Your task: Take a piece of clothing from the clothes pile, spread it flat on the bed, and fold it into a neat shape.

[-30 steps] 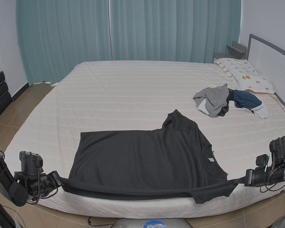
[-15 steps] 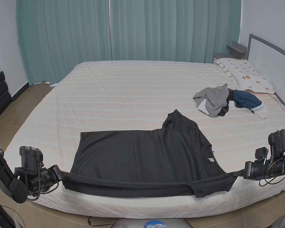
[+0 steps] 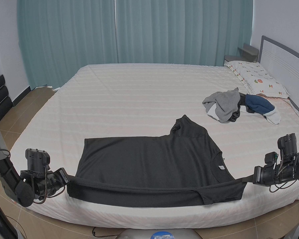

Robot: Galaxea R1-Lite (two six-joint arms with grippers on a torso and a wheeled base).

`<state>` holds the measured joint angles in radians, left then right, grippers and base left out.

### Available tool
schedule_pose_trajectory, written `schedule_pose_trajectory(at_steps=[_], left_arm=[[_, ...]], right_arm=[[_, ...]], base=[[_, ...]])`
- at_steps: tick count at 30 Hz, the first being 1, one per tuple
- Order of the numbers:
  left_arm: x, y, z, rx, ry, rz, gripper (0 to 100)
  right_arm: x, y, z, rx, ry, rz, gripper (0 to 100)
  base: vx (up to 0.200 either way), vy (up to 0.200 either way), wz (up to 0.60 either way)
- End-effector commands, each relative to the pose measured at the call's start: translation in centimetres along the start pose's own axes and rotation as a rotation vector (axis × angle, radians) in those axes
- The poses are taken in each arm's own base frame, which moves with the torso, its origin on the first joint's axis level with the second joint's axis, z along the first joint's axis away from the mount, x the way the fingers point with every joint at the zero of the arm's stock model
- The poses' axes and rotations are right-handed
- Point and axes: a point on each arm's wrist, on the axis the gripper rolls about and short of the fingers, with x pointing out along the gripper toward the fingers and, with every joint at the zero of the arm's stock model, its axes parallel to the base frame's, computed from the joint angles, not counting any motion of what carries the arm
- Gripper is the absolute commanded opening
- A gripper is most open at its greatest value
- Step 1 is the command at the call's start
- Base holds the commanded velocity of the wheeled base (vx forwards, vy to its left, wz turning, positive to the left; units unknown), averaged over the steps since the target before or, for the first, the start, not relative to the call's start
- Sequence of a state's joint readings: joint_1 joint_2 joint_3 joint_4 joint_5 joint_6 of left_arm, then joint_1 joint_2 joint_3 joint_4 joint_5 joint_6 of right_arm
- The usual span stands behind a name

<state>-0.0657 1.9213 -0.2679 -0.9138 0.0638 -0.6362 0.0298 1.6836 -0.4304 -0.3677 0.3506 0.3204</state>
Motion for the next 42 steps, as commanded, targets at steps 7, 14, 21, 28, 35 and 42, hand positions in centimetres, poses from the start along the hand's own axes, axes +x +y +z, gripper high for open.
schedule_pose_trajectory(at_steps=[7,14,21,28,35,42], left_arm=[[3.3,-0.3,0.2,0.0,0.023,0.02,0],[4.4,-0.6,0.6,-0.003,0.017,0.019,0],[5.2,-0.6,0.6,-0.004,0.02,0.022,0],[6.3,-0.3,-0.1,-0.002,0.05,0.038,0],[6.8,-0.4,0.0,-0.005,0.045,0.037,0],[7.3,-0.4,-0.2,-0.01,0.055,0.042,100]], right_arm=[[3.2,-0.7,1.8,0.021,0.041,-0.01,0],[4.4,-0.8,2.7,0.024,0.041,-0.009,0],[5.7,-1.0,3.6,0.05,0.045,-0.006,0],[6.9,-1.4,3.8,0.064,0.065,0.0,0],[7.7,-1.6,3.9,0.069,0.078,-0.003,0],[8.4,-1.8,4.1,0.07,0.085,0.009,100]], base=[[0.0,0.0,0.0],[0.0,0.0,0.0],[0.0,0.0,0.0],[0.0,0.0,0.0],[0.0,0.0,0.0],[0.0,0.0,0.0]])
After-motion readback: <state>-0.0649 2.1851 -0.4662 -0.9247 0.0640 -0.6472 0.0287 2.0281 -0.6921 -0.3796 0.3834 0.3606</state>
